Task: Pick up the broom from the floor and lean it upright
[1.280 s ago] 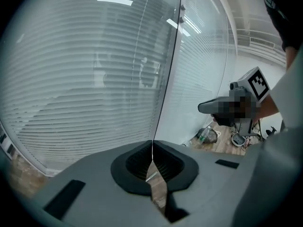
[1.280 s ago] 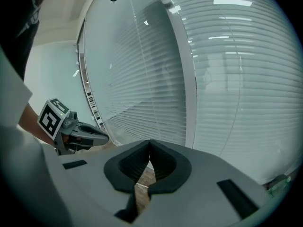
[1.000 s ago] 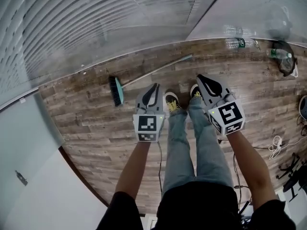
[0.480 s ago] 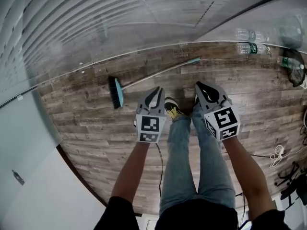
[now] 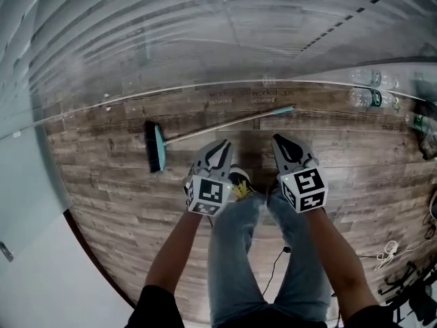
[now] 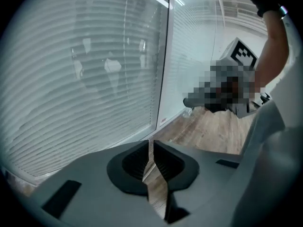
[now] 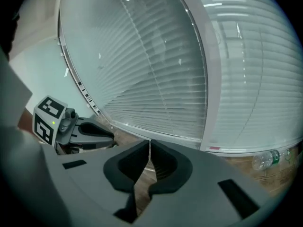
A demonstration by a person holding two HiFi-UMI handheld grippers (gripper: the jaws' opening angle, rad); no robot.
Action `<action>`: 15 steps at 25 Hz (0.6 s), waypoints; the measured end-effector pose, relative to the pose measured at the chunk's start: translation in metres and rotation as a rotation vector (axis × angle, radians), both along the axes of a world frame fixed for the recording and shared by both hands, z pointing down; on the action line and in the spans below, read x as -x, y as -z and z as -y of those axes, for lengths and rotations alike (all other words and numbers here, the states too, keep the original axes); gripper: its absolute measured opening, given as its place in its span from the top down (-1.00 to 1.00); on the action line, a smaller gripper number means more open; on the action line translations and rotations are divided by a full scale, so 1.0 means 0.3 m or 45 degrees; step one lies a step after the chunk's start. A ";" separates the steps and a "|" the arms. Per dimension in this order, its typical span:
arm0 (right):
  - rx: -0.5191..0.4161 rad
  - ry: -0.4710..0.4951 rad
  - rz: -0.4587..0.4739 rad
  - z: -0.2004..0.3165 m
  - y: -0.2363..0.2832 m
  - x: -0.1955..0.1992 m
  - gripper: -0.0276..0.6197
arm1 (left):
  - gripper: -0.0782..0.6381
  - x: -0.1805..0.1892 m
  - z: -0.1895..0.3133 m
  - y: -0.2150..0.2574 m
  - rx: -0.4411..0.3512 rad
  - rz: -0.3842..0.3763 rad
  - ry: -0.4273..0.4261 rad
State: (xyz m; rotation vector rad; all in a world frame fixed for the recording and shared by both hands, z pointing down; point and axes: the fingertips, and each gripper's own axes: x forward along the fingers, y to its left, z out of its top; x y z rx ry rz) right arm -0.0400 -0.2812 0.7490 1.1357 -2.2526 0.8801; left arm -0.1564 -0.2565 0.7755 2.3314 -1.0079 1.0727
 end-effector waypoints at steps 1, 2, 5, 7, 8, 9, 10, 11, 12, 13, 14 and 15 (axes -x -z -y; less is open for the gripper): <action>0.001 0.015 -0.006 0.015 -0.052 0.005 0.85 | 0.72 0.009 -0.003 -0.072 0.023 0.027 -0.015; 0.000 0.032 -0.014 0.028 -0.095 0.007 0.85 | 0.72 0.013 -0.011 -0.137 0.045 0.053 -0.038; 0.003 0.039 -0.007 0.043 -0.196 0.026 0.85 | 0.72 0.034 -0.049 -0.286 0.071 0.138 -0.173; 0.011 0.057 -0.003 0.047 -0.271 0.033 0.85 | 0.72 0.042 -0.068 -0.388 0.070 0.183 -0.261; 0.016 0.066 -0.008 0.048 -0.319 0.034 0.85 | 0.72 0.047 -0.073 -0.449 0.085 0.196 -0.299; 0.025 0.070 -0.012 0.047 -0.372 0.037 0.85 | 0.72 0.058 -0.074 -0.513 0.118 0.199 -0.323; 0.035 0.063 -0.017 0.045 -0.430 0.039 0.85 | 0.71 0.074 -0.065 -0.576 0.158 0.188 -0.328; 0.042 0.044 -0.023 0.050 -0.490 0.037 0.85 | 0.67 0.091 -0.041 -0.636 0.184 0.175 -0.323; 0.050 0.015 -0.026 0.062 -0.550 0.032 0.85 | 0.67 0.105 -0.006 -0.690 0.187 0.168 -0.322; 0.067 -0.025 -0.016 0.076 -0.609 0.027 0.85 | 0.67 0.115 0.027 -0.742 0.170 0.175 -0.334; 0.095 -0.076 0.015 0.090 -0.664 0.028 0.85 | 0.67 0.122 0.049 -0.794 0.147 0.196 -0.358; 0.131 -0.135 0.063 0.103 -0.715 0.036 0.85 | 0.67 0.128 0.060 -0.850 0.128 0.224 -0.389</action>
